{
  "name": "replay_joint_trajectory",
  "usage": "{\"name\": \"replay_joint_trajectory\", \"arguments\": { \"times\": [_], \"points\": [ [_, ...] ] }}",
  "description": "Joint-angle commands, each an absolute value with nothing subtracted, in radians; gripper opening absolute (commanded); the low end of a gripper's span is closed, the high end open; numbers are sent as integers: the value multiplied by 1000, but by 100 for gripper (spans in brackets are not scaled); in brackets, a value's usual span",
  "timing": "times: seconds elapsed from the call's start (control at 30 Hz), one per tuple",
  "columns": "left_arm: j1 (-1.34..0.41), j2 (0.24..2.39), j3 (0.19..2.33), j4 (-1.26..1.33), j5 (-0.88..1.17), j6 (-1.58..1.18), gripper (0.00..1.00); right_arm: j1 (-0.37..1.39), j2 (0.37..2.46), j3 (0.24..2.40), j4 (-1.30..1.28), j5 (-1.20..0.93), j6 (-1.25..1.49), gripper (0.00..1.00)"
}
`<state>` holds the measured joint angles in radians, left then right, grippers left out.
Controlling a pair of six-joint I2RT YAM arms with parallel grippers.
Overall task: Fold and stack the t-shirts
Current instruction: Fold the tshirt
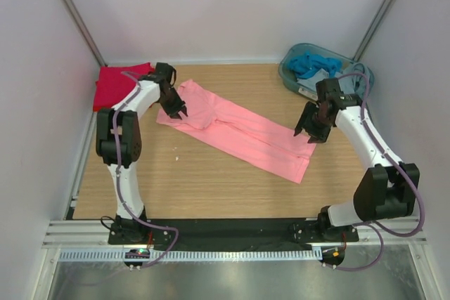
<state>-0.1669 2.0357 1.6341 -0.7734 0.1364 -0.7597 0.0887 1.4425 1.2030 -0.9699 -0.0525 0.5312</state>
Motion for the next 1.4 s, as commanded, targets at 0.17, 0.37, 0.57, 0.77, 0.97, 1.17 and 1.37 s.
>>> {"name": "replay_joint_trajectory", "arguments": {
  "times": [0.17, 0.37, 0.57, 0.77, 0.97, 1.17, 1.37],
  "points": [
    [-189, 2204, 1730, -772, -55, -772, 23, 104, 1300, 1214, -1011, -184, 595, 59],
    [-187, 2376, 1961, -770, -57, -713, 23, 104, 1253, 1163, -970, -167, 647, 59],
    [-178, 2552, 2287, -836, -6, -681, 27, 106, 1267, 1166, -985, -121, 709, 59],
    [-178, 2380, 2263, -876, 28, -706, 41, 106, 1310, 1275, -1100, -66, 657, 60],
    [-227, 2085, 1963, -851, 40, -750, 47, 112, 1197, 1211, -1140, -143, 640, 60],
    [-441, 1847, 1645, -844, 64, -908, 43, 112, 1091, 1161, -1187, -161, 646, 60],
    [-815, 1730, 1439, -702, 9, -1226, 41, 113, 1052, 1241, -1250, -149, 627, 59]
  ]
}}
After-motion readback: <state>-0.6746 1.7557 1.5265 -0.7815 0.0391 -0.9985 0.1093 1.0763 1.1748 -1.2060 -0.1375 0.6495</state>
